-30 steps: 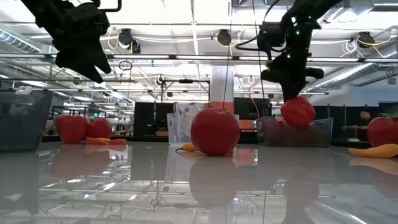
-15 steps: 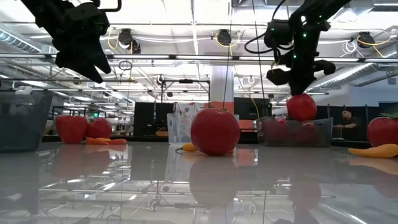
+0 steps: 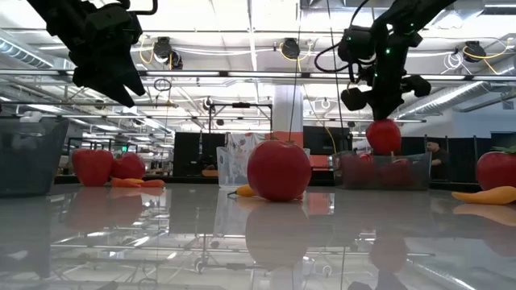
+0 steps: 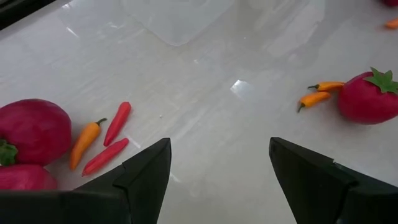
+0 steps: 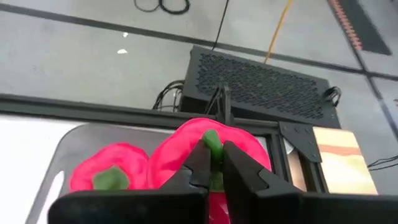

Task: Sort produce into baskets
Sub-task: Put the red bell pepper into the top gray bin

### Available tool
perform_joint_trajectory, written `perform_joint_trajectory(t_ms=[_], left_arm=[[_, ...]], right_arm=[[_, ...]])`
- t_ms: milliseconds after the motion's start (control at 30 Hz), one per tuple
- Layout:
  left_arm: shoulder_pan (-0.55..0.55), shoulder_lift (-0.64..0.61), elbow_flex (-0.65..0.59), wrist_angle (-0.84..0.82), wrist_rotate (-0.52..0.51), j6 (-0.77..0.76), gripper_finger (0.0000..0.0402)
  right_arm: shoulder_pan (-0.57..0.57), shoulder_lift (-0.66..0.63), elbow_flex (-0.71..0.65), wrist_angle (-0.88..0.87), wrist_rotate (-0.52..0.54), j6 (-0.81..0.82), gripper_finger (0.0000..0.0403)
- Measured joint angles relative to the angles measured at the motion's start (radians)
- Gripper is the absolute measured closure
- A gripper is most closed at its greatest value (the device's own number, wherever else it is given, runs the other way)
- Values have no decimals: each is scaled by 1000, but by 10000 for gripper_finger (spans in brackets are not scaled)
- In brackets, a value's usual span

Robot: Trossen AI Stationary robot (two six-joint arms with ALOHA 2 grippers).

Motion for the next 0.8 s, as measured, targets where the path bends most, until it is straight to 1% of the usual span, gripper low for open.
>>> perform_joint_trajectory(t_ms=[100, 267, 467, 633, 800], left_arm=[[0, 0, 0, 0, -3, 0, 123], [0, 0, 0, 0, -3, -2, 123], [0, 0, 0, 0, 4, -2, 123], [0, 0, 0, 0, 5, -3, 123], [0, 0, 0, 0, 6, -3, 123]], right_arm=[[-8, 9, -44, 14, 17, 33, 391], [-13, 4, -136, 97, 37, 154, 390], [-9, 4, -156, 110, 50, 234, 382], [-9, 7, -160, 186, 35, 238, 381], [-9, 7, -160, 273, 37, 189, 381]])
